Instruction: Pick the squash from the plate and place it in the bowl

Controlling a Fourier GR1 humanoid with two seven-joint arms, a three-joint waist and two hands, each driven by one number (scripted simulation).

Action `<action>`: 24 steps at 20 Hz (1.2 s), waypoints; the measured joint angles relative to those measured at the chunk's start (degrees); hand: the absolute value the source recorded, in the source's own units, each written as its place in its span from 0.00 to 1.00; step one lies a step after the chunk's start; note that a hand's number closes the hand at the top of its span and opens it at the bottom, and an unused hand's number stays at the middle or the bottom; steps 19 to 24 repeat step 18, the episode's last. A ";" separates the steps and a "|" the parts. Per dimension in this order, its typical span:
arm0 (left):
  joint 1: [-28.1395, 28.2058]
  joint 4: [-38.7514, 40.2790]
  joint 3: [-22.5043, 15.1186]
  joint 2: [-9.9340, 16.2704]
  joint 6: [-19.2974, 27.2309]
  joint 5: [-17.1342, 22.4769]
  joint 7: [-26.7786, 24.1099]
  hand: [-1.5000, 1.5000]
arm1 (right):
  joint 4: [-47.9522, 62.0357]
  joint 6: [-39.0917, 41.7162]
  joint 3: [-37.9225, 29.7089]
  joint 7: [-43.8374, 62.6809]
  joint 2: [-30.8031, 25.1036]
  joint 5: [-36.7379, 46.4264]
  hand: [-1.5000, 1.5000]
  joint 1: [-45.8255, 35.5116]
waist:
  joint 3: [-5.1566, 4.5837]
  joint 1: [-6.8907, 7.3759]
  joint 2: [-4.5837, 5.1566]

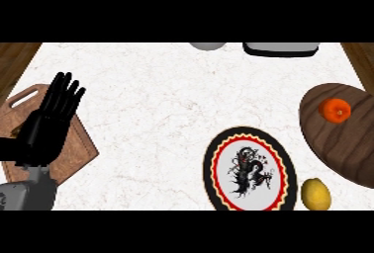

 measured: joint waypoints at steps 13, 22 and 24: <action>0.10 0.42 1.04 0.26 -0.36 0.18 -0.01 0.50 | 7.33 13.50 -6.88 -6.65 -13.83 -5.16 0.00 12.22 | 0.20 -0.61 0.15; 0.62 0.36 1.30 0.27 -0.78 0.33 -0.41 0.50 | 8.08 17.58 -7.57 -9.37 -15.67 -5.65 0.00 17.32 | 0.33 -0.79 0.12; 0.62 0.36 1.30 0.27 -0.78 0.33 -0.41 0.50 | 8.08 17.58 -7.57 -9.37 -15.67 -5.65 0.00 17.32 | 0.33 -0.79 0.12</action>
